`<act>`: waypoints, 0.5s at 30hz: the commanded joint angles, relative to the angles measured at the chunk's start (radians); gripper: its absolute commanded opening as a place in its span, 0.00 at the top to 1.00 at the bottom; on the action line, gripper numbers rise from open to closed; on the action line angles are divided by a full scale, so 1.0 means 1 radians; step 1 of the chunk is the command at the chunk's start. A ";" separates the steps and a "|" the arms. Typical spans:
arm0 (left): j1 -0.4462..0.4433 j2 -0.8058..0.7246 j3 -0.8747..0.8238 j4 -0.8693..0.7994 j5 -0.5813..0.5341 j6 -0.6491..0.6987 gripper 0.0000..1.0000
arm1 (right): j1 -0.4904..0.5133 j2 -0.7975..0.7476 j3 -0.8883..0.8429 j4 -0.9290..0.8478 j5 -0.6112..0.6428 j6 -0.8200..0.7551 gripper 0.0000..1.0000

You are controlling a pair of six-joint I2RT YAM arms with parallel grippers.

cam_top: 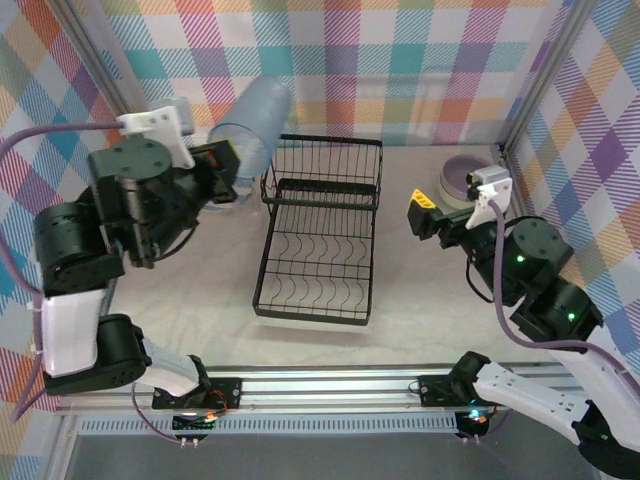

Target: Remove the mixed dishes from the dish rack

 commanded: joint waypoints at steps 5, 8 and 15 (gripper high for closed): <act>0.040 -0.024 -0.001 -0.103 -0.225 0.067 1.00 | 0.006 0.091 0.025 0.035 -0.094 0.011 0.01; 0.086 -0.022 0.002 -0.148 -0.258 0.064 1.00 | 0.006 0.123 0.039 0.037 -0.114 0.012 0.01; 0.318 0.030 0.004 -0.248 -0.102 0.048 1.00 | 0.005 0.175 0.065 0.019 -0.132 0.013 0.01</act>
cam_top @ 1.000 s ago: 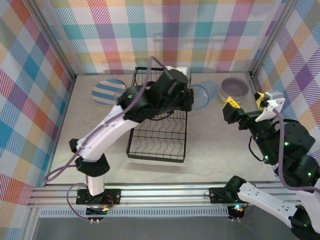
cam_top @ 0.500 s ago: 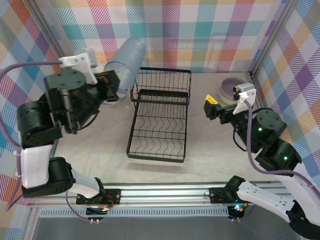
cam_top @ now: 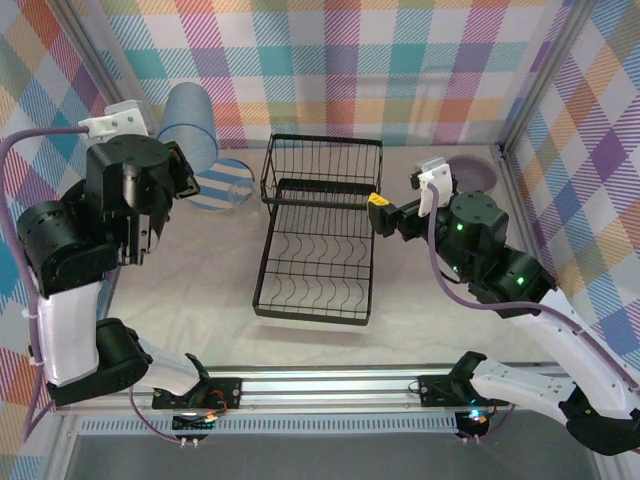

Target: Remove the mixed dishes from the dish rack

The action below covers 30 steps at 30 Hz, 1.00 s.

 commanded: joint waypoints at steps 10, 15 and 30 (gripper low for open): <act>0.513 0.114 -0.111 -0.045 0.616 -0.034 1.00 | 0.003 0.041 0.066 -0.068 -0.035 0.064 0.01; 0.618 0.184 -0.177 0.000 0.811 -0.033 1.00 | 0.002 0.020 0.034 -0.126 -0.033 0.123 0.01; 0.700 0.419 -0.170 0.026 0.972 -0.009 1.00 | -0.001 -0.072 -0.080 -0.247 -0.038 0.303 0.01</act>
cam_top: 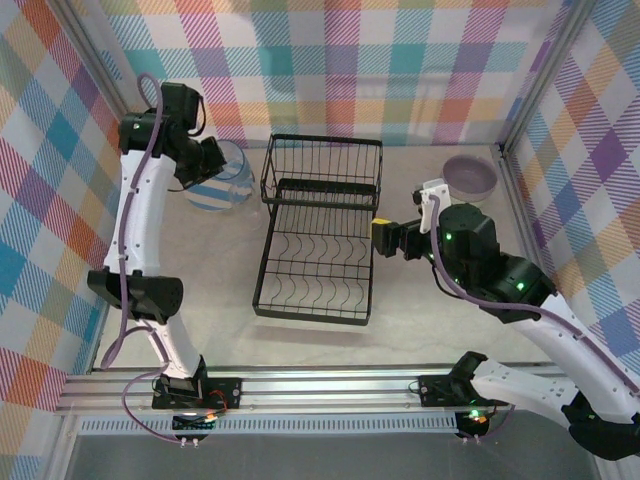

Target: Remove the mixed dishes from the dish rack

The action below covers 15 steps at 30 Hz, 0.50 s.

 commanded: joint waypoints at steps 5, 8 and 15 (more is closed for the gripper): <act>0.016 0.060 0.041 0.018 0.032 0.017 1.00 | -0.001 -0.049 -0.038 -0.066 0.006 0.094 0.01; 0.016 0.082 0.047 0.006 0.019 0.029 1.00 | -0.001 -0.063 -0.052 -0.074 0.006 0.108 0.01; 0.020 0.122 0.046 -0.002 0.020 0.035 1.00 | -0.001 -0.078 -0.072 -0.089 0.005 0.129 0.01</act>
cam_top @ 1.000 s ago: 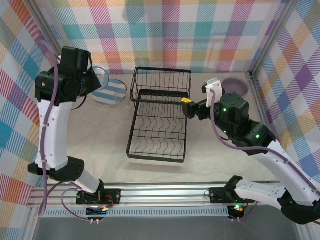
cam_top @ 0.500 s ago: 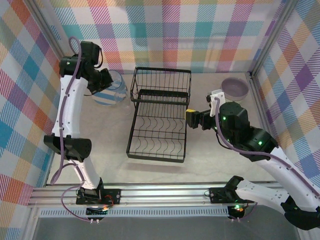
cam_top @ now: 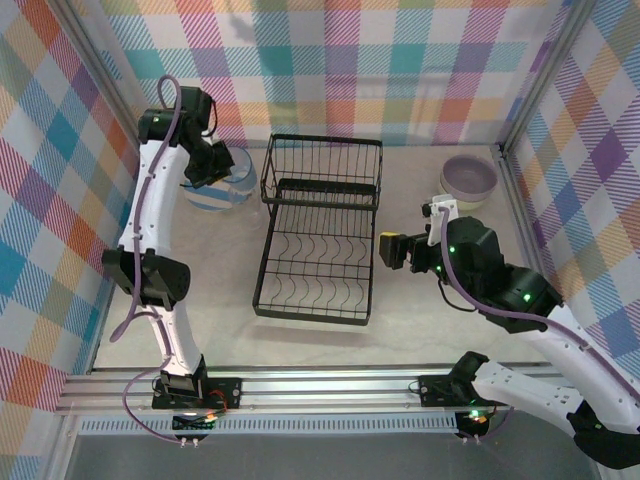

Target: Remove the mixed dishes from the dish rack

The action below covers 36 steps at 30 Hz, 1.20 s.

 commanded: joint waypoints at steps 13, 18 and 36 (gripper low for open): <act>0.019 0.032 -0.010 -0.014 0.008 0.026 1.00 | -0.001 -0.044 -0.054 -0.015 0.021 0.047 0.01; 0.020 0.043 -0.018 -0.026 0.005 0.030 1.00 | -0.001 -0.054 -0.067 -0.022 0.026 0.049 0.01; 0.025 0.069 -0.042 -0.041 0.012 0.041 1.00 | -0.001 -0.089 -0.111 -0.018 0.021 0.068 0.01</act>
